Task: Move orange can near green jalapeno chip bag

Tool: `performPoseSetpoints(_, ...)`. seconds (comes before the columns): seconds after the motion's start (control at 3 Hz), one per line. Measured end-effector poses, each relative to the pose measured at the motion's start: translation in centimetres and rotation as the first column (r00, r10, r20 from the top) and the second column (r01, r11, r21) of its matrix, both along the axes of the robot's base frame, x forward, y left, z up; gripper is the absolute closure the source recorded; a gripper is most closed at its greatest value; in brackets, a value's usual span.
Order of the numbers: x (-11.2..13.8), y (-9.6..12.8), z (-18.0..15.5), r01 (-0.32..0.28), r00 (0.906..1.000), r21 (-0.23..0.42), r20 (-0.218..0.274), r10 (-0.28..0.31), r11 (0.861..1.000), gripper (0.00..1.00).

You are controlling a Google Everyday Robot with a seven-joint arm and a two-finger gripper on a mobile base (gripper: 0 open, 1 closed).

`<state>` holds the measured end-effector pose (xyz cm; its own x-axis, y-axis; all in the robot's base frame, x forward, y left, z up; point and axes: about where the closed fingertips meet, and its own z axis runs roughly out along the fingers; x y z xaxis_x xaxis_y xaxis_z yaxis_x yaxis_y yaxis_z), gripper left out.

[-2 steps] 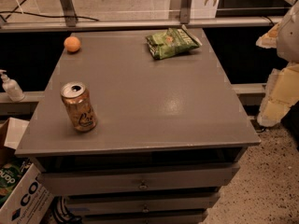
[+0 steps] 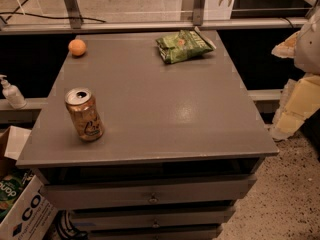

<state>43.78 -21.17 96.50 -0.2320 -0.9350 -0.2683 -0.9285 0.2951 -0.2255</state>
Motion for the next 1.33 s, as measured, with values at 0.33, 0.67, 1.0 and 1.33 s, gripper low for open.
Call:
performPoseSetpoints(0.33, -0.4, 2.0, -2.1, 0.006, 0.9999, 0.11, 0.013, -0.008, 0.994, 0.0)
performPoseSetpoints(0.67, 0.0, 5.6, -4.6, -0.013, 0.9995, 0.233, 0.029, 0.006, 0.972, 0.0)
performPoseSetpoints(1.0, 0.6, 10.7, -6.9, -0.04, 0.9991, 0.382, 0.025, 0.033, 0.923, 0.0)
performPoseSetpoints(1.33, 0.5, 10.6, -6.7, -0.042, 0.999, 0.389, 0.033, 0.032, 0.92, 0.0)
